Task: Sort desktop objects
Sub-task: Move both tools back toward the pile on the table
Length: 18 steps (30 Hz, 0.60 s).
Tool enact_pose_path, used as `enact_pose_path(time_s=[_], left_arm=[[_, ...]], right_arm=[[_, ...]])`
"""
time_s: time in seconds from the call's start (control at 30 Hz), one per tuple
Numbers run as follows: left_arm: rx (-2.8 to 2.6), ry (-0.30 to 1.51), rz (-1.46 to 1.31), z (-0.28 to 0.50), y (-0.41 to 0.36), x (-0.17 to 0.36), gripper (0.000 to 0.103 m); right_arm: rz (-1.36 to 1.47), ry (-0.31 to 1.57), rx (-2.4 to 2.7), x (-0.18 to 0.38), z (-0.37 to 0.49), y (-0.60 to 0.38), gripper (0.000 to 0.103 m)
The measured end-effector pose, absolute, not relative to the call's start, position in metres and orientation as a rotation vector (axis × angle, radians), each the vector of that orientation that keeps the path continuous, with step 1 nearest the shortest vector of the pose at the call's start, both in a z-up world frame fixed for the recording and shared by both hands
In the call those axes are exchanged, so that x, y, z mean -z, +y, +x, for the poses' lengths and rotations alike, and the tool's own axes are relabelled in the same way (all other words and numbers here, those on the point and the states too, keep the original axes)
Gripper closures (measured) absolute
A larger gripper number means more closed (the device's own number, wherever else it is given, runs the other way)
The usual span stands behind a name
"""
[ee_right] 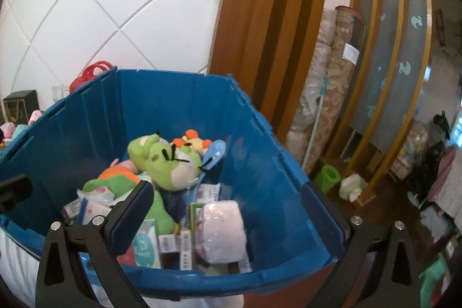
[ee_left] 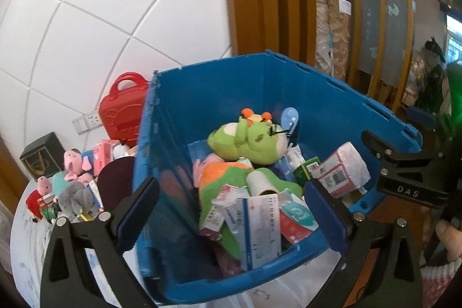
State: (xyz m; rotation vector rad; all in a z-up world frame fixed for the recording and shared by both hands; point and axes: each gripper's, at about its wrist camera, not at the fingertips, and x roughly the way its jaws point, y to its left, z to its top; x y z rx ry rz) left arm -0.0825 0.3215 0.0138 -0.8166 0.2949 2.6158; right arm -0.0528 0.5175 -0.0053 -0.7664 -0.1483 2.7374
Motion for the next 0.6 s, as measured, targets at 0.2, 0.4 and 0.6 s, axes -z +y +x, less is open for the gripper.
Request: enact_pose_path(time_s=[0.2, 0.4, 0.6], left_arm=[[-2.662, 0.218, -0.806, -0.085, 0.277, -0.020, 0.002], [-2.733, 0.127, -0.818, -0.095, 0.206, -0.020, 0.002], [-2.797, 0.049, -0.864, -0.112, 0.112, -0.009, 0.002]], right_arm=[[-0.713, -0.133, -2.799, -0.011, -0.048, 0.486, 0.000], [-0.639, -0.099, -2.905, -0.033, -0.051, 0.433, 0.000], [-0.598, -0.149, -2.954, -0.044, -0.064, 0.348, 0.000]])
